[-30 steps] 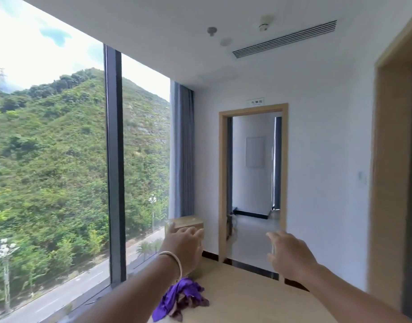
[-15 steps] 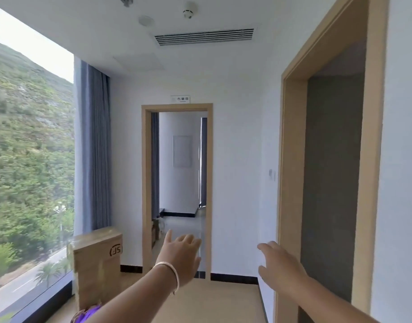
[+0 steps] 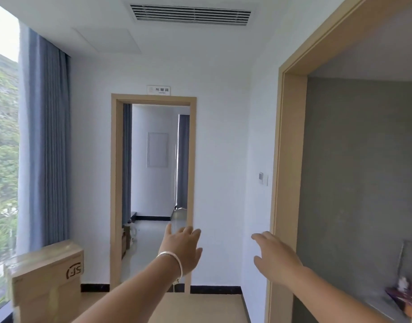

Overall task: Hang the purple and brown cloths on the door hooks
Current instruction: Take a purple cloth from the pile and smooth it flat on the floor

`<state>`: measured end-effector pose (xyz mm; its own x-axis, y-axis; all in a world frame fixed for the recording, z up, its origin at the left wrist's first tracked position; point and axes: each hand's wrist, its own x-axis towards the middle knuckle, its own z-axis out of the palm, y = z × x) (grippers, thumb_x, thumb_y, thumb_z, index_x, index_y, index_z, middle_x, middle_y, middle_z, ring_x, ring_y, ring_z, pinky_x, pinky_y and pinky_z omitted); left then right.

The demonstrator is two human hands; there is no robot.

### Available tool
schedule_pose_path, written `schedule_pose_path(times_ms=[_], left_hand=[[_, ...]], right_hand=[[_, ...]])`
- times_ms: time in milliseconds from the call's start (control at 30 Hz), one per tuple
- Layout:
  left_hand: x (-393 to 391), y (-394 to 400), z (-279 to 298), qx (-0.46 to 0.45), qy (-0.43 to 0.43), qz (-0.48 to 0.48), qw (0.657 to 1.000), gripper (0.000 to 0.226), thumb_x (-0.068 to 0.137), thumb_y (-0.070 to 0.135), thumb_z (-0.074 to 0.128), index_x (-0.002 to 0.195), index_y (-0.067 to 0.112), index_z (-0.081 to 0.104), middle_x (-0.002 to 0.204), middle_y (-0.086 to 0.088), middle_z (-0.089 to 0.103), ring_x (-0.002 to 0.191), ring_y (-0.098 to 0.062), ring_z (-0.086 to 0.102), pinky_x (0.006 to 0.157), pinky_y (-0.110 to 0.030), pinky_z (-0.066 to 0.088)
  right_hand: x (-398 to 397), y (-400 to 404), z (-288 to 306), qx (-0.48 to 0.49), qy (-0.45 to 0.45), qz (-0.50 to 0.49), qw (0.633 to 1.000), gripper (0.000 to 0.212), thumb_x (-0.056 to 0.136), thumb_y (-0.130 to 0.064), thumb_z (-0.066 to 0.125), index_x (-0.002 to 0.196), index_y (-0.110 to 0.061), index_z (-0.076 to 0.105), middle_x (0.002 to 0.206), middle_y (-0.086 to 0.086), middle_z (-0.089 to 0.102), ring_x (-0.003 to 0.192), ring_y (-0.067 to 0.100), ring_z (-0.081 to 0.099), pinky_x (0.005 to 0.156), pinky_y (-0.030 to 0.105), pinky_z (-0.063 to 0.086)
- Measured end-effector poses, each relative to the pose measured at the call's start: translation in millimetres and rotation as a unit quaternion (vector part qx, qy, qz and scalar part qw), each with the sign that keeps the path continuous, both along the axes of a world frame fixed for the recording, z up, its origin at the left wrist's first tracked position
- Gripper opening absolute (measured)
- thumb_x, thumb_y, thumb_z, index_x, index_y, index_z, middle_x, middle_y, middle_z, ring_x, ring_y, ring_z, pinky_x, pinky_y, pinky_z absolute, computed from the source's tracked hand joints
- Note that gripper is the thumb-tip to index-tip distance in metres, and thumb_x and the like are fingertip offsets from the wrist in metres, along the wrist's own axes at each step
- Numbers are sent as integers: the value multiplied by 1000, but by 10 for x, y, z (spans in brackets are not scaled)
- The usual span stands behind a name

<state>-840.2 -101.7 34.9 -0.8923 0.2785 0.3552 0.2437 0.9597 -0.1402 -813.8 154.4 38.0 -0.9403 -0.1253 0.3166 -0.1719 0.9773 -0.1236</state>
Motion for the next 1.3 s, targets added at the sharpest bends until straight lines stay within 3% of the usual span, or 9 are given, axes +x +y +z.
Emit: schedule_pose_path(times_ms=[333, 600, 833, 1033, 1300], left_hand=[[-1415, 105, -201, -17, -17, -14, 1000, 51, 98, 48, 35, 143, 25, 31, 142, 2, 44, 132, -18, 43, 117, -55, 10], [-2846, 472, -182, -37, -21, 10, 999, 52, 98, 47, 36, 144, 24, 31, 144, 1, 44, 132, -19, 43, 115, -52, 16], [-3902, 726, -85, -54, -25, 38, 997, 52, 99, 44, 35, 146, 23, 29, 146, -1, 40, 132, -20, 41, 117, -54, 10], [-4764, 888, -171, -55, -30, 27, 998, 52, 98, 45, 36, 146, 25, 28, 145, 1, 40, 132, -19, 41, 117, -54, 11], [-6194, 942, -160, -63, -5, -7, 998, 48, 97, 44, 36, 141, 24, 33, 134, 2, 47, 123, -20, 48, 111, -50, 16]], right_hand=[[-1365, -13, -161, 21, -15, 9, 1000, 55, 94, -27, 41, 147, -24, 28, 145, -4, 36, 130, 18, 38, 102, 29, 34], [-2887, 427, -161, -38, -44, 12, 998, 57, 92, -31, 43, 147, -27, 28, 146, -6, 34, 128, 19, 41, 98, 29, 38], [-4032, 712, -48, -53, -42, 22, 997, 56, 92, -31, 44, 146, -26, 29, 144, -5, 36, 122, 17, 47, 92, 29, 40], [-4797, 813, -213, -46, -59, 25, 997, 56, 92, -30, 45, 146, -26, 29, 144, -4, 36, 126, 19, 43, 97, 30, 38], [-6079, 829, -162, -38, -30, 8, 999, 57, 92, -27, 45, 146, -26, 28, 146, -6, 31, 128, 18, 40, 99, 29, 36]])
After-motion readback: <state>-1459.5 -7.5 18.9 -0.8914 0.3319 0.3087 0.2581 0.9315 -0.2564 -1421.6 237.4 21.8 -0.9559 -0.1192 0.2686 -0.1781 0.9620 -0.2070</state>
